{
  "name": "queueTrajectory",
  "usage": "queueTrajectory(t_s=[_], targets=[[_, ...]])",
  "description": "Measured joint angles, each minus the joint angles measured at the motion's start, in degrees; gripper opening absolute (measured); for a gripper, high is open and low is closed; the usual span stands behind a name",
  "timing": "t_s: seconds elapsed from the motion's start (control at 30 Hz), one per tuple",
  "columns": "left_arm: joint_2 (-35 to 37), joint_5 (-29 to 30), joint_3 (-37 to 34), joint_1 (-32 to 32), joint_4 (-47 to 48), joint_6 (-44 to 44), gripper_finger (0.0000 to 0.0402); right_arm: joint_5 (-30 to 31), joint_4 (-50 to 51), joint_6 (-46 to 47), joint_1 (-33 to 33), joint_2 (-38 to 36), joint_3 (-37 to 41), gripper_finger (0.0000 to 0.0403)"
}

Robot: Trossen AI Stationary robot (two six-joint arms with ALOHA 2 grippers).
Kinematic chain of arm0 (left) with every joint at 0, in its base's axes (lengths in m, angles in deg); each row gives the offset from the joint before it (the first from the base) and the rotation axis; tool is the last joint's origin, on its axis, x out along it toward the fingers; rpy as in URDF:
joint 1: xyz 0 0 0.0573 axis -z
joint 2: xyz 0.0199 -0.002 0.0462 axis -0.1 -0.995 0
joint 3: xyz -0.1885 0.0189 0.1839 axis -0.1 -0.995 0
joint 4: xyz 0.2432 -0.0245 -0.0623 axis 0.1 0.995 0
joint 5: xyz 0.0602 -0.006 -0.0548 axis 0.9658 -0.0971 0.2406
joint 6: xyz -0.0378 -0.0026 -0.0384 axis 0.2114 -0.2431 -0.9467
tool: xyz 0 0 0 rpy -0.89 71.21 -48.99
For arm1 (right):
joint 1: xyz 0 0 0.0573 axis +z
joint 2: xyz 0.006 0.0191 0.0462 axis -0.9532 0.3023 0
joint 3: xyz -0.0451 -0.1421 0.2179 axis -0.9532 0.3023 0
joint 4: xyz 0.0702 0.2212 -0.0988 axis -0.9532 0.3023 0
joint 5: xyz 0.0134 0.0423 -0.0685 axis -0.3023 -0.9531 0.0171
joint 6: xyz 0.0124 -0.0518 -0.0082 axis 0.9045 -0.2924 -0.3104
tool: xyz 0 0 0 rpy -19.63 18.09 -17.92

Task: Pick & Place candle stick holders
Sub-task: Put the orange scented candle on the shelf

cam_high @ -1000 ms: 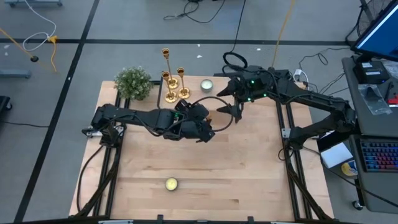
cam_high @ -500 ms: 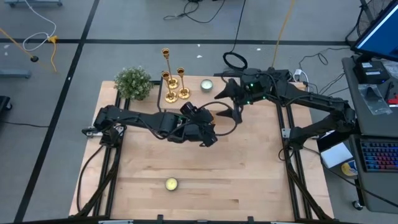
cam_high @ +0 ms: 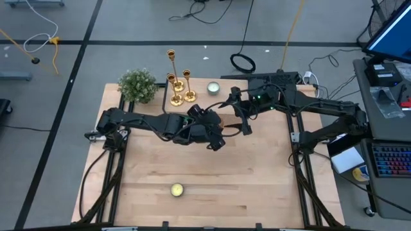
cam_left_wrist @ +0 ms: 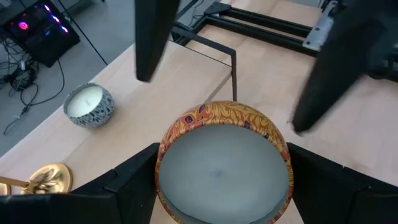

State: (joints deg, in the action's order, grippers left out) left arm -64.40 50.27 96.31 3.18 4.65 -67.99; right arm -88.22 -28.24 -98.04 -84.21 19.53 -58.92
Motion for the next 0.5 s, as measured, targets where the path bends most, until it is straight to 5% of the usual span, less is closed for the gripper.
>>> queueTrajectory(t_s=[0.5], targets=[[-0.07, -2.11, -0.07, -0.62, -1.91, 2.13, 0.0299, -0.43, 0.14, 0.59, 1.62, 1.67, -0.13, 0.0357]])
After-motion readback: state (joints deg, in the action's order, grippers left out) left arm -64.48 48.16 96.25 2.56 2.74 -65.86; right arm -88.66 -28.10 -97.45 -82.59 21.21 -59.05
